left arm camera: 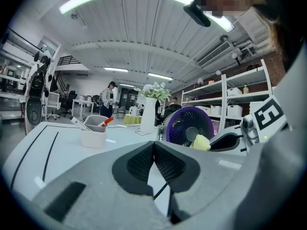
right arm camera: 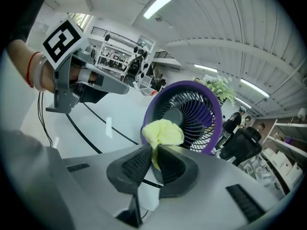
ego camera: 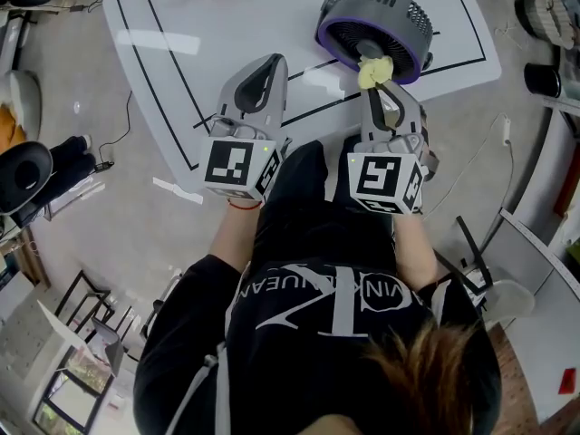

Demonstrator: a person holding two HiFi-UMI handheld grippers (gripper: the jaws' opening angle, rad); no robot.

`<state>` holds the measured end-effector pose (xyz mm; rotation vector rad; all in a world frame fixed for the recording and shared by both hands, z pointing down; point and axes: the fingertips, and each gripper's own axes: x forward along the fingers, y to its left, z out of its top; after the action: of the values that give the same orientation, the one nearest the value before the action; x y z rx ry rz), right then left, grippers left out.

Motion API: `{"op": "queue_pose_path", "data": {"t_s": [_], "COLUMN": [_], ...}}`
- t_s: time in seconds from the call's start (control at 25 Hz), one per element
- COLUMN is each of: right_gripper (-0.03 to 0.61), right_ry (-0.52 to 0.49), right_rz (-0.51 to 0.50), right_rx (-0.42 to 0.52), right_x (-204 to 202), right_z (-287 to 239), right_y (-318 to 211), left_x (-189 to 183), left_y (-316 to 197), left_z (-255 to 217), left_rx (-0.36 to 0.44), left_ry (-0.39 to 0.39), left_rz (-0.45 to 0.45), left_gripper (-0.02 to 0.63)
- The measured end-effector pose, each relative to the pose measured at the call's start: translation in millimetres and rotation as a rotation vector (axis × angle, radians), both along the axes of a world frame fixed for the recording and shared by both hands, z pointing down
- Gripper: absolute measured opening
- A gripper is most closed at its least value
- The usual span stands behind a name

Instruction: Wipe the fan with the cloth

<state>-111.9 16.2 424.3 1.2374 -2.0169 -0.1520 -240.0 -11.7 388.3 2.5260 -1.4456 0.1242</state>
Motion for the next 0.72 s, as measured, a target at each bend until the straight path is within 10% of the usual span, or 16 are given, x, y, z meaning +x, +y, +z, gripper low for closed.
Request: {"op": "queue_pose_path", "data": {"t_s": [0.72], "right_gripper": [0.04], "right_ry": [-0.351], "right_rz": [0.03], "right_rx": [-0.084], "right_x": [-51.0], "right_z": [-0.2], "right_y": [-26.6], "left_x": [-38.6], "left_y": [12.2], "left_z": [6.6], "left_rx": [-0.026], "left_ry": [-0.007], "left_rz": [-0.09], "left_gripper": [0.011]}}
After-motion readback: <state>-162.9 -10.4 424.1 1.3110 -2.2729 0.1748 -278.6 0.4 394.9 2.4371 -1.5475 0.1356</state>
